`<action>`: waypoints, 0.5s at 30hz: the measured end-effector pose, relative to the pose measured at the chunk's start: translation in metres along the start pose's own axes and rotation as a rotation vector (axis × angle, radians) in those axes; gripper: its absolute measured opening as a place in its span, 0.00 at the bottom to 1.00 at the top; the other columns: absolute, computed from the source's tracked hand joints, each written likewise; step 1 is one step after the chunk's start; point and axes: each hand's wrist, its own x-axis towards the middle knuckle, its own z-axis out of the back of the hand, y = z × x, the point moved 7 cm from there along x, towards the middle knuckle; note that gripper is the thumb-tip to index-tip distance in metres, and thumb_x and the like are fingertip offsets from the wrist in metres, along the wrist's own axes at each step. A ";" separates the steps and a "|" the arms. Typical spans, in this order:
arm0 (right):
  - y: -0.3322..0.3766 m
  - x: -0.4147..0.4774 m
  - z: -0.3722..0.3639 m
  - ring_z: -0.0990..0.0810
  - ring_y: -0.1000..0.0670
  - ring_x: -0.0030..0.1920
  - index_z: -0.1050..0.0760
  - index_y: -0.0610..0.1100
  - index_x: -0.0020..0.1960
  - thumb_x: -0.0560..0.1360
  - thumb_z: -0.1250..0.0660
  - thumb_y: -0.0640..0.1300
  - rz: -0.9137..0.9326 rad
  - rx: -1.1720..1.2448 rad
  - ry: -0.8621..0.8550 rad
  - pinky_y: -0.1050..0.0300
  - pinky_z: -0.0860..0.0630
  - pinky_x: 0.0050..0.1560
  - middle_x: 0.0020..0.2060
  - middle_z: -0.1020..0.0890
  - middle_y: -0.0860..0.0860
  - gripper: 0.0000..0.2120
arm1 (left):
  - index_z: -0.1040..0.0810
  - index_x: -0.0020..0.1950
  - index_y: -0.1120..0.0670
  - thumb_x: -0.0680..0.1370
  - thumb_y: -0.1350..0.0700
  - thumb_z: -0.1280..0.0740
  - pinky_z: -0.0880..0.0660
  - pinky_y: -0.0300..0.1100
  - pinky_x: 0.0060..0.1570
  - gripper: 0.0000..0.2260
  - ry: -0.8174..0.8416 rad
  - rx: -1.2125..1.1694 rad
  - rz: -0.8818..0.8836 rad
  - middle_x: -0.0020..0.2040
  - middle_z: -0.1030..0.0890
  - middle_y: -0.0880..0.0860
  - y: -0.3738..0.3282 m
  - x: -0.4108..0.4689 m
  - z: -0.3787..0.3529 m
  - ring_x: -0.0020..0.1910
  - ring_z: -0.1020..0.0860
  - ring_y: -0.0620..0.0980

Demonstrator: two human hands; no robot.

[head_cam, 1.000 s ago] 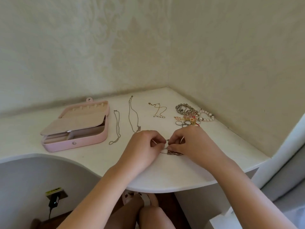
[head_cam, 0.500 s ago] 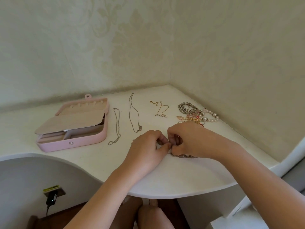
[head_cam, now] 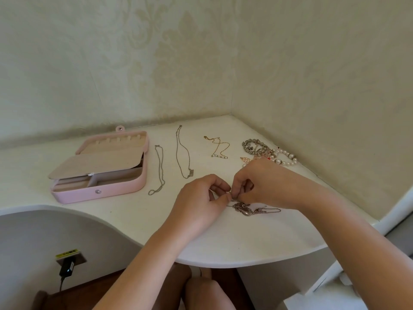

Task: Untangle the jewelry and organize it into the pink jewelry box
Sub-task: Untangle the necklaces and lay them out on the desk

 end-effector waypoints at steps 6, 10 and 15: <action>0.003 0.000 0.008 0.23 0.53 0.39 0.27 0.48 0.40 0.72 0.32 0.34 0.063 0.475 -0.082 0.51 0.25 0.47 0.37 0.19 0.52 0.10 | 0.18 0.41 0.52 0.70 0.58 0.26 0.27 0.38 0.39 0.02 0.020 -0.352 0.003 0.34 0.19 0.47 -0.003 -0.001 0.007 0.34 0.25 0.44; 0.007 0.001 0.010 0.24 0.53 0.43 0.31 0.45 0.42 0.74 0.34 0.34 0.117 0.640 -0.115 0.53 0.26 0.49 0.39 0.22 0.53 0.09 | 0.18 0.40 0.54 0.71 0.58 0.27 0.28 0.36 0.36 0.01 -0.032 -0.492 -0.015 0.33 0.20 0.49 -0.006 -0.002 0.016 0.34 0.26 0.44; 0.009 0.001 0.009 0.26 0.51 0.40 0.32 0.47 0.42 0.76 0.38 0.31 0.114 0.698 -0.185 0.53 0.30 0.47 0.38 0.24 0.52 0.12 | 0.19 0.37 0.52 0.71 0.57 0.28 0.31 0.29 0.32 0.03 -0.113 -0.548 -0.015 0.32 0.19 0.49 -0.006 -0.003 0.025 0.32 0.26 0.42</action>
